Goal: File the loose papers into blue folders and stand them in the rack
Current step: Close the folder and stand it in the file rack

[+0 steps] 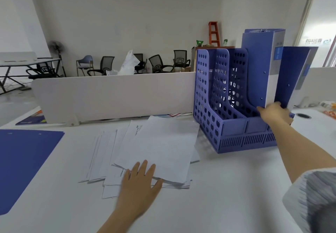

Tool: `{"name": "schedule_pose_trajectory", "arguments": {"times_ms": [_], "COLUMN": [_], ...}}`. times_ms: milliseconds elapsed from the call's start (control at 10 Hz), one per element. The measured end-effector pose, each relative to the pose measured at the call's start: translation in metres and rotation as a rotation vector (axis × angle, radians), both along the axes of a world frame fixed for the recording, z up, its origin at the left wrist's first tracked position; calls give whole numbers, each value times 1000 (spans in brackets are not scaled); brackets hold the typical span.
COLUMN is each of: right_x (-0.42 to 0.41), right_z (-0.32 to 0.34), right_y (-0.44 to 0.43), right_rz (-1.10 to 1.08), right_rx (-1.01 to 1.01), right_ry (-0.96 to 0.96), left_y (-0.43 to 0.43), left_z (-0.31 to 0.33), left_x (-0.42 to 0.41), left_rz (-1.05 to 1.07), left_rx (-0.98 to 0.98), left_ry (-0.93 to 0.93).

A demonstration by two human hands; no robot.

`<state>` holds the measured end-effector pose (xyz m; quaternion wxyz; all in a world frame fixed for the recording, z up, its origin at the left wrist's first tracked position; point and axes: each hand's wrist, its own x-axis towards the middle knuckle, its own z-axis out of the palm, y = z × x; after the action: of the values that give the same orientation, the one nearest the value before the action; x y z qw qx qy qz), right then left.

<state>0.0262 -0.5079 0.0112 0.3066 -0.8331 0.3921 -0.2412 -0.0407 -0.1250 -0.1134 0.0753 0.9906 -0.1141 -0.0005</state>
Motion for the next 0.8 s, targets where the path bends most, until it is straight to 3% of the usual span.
{"name": "schedule_pose_trajectory", "arguments": {"times_ms": [400,700,800], "right_x": [-16,-10,-12], "right_z": [-9,-1,-8], "right_y": [1,-8,2], "right_rz": [53,65,14], "right_rx": [95,38,-21], "right_ry": [-411,-225,-262], "left_y": [0,-1,-1], "left_z": [1,0,1], "left_x": [-1,1,0], "left_rz": [1,6,2], "left_rx": [-14,4,-2], "left_ry": [-1,-7,-8]}}
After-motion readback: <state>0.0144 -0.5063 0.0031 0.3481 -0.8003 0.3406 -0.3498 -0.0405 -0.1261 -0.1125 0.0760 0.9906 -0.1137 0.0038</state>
